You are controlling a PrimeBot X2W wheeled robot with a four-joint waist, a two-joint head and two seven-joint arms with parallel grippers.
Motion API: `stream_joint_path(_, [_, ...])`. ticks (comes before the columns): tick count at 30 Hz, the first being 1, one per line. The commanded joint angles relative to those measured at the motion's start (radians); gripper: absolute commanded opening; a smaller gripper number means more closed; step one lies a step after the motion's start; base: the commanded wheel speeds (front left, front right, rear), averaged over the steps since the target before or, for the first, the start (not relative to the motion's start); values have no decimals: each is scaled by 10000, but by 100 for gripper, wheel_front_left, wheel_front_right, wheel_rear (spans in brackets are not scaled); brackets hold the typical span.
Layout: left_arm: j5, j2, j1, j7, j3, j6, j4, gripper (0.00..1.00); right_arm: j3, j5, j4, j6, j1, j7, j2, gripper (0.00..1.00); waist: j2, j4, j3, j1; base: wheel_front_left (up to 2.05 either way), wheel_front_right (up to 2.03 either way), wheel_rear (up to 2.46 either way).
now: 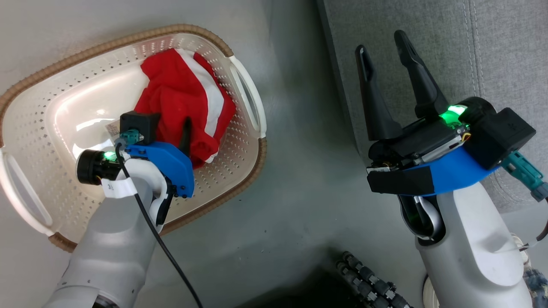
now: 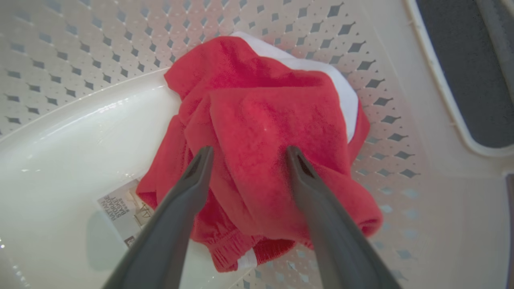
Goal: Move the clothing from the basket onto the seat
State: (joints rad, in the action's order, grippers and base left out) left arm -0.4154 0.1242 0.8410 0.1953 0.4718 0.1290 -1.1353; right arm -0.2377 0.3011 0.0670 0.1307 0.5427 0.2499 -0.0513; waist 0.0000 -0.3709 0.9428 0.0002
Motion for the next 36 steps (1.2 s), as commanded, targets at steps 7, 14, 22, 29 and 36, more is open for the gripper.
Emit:
stream_joint_path(7, [-532, -299, 409, -555, -254, -17, -751, 100, -5, 43, -78, 1, -63, 123, 15, 100, 0, -92, 97, -2, 0, 0, 0])
stream_joint_path(14, [-874, -522, 507, -1162, -177, 2, -1087, 82, 0, -5, -180, 1, -246, 148, 16, 100, 0, -71, 135, -2, 0, 0, 0])
stream_joint_path(22, [-1044, -585, 475, -1511, 238, 15, -1040, 0, 31, -1, -231, 1, -283, 163, 16, 100, 0, -78, 133, -2, 0, 0, 0])
stream_joint_path(29, [-1247, -465, 485, -1448, 496, 17, -973, 0, -7, 99, -171, 3, -248, 163, 16, 100, 0, -97, 101, -2, 0, 0, 0])
stream_joint_path(36, [-1484, -377, 510, -1437, 750, 18, -928, 0, -27, 104, -85, 1, -160, 165, 16, 100, 0, -116, 60, -2, 0, 0, 0])
